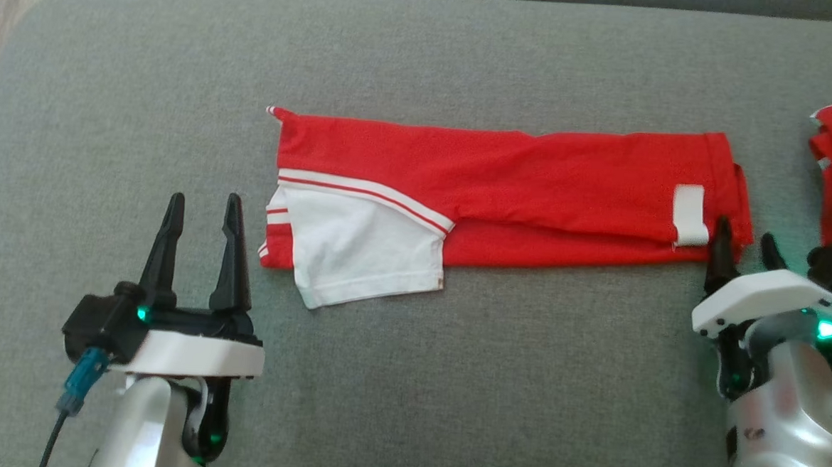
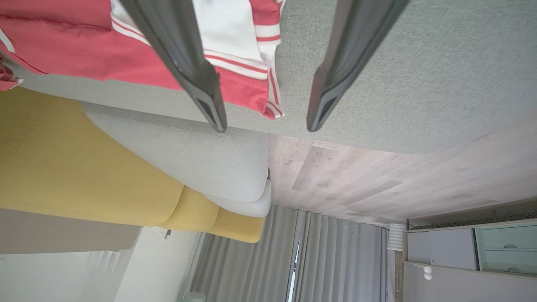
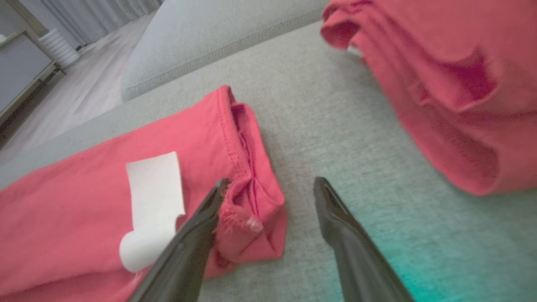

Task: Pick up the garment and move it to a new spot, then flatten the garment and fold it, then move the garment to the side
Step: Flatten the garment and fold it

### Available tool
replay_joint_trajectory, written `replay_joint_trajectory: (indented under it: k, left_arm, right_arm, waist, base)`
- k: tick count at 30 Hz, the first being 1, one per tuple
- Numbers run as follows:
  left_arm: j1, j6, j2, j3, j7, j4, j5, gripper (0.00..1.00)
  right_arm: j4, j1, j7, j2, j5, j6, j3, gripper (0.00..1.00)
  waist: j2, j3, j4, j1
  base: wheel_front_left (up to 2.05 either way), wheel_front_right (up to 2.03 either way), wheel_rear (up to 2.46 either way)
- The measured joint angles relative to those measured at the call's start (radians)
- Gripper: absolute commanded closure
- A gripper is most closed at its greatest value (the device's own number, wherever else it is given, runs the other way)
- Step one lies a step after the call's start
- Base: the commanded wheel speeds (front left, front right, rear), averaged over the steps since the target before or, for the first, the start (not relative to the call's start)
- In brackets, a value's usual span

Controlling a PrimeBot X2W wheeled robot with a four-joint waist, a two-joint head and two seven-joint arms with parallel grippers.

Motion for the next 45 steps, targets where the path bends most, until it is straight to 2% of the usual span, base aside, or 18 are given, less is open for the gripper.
replay_joint_trajectory:
  k: [8,9,11,16,21,30,37,45]
  left_arm:
    - [-0.015,-0.007,-0.001,-0.012,0.0,0.01,0.002,0.0]
    - [-0.019,-0.007,-0.001,-0.014,0.0,0.011,0.002,0.0]
    - [-0.021,-0.007,-0.001,-0.015,0.0,0.011,0.002,0.0]
    - [-0.02,-0.007,0.001,-0.014,0.0,0.013,0.002,0.0]
    - [-0.018,-0.007,0.001,-0.012,0.0,0.013,0.002,0.0]
    - [-0.012,-0.007,0.0,-0.013,0.0,0.014,-0.012,0.0]
    - [0.009,-0.007,0.0,-0.013,0.0,0.019,-0.012,0.0]
    - [0.02,-0.007,0.0,-0.011,0.0,0.021,-0.009,0.0]
  right_arm:
    - [0.177,-0.105,-0.055,-0.012,-0.007,0.0,0.032,0.0]
    - [0.195,-0.11,-0.066,-0.014,-0.007,0.0,0.043,0.11]
    - [0.229,-0.123,-0.091,-0.017,-0.006,0.0,0.068,1.0]
    - [0.269,-0.131,-0.136,-0.01,-0.023,0.0,0.1,1.0]
    - [0.245,-0.137,-0.147,-0.007,-0.094,0.0,0.021,1.0]
    - [0.16,-0.137,-0.122,-0.129,-0.184,0.0,-0.114,1.0]
    - [0.076,-0.133,-0.1,-0.083,-0.183,0.0,-0.125,1.0]
    - [-0.033,-0.116,-0.046,-0.02,-0.149,0.0,-0.008,1.0]
  waist:
    - [0.0,0.02,0.005,-0.0001]
    - [0.0,0.019,0.003,-0.0001]
    - [0.0,0.016,-0.003,-0.0001]
    - [0.0,0.001,-0.023,-0.0001]
    - [0.0,-0.018,-0.04,-0.0002]
    - [0.0,-0.039,-0.053,-0.0002]
    - [0.0,-0.062,-0.055,-0.0002]
    - [0.0,-0.101,-0.04,-0.0003]
  base:
    - [0.0,0.0,0.0]
    - [0.0,0.0,0.0]
    - [0.0,0.0,0.0]
    - [0.0,0.0,0.0]
    - [0.0,0.0,0.0]
    - [0.0,0.0,0.0]
    - [0.0,0.0,0.0]
    - [0.0,0.0,0.0]
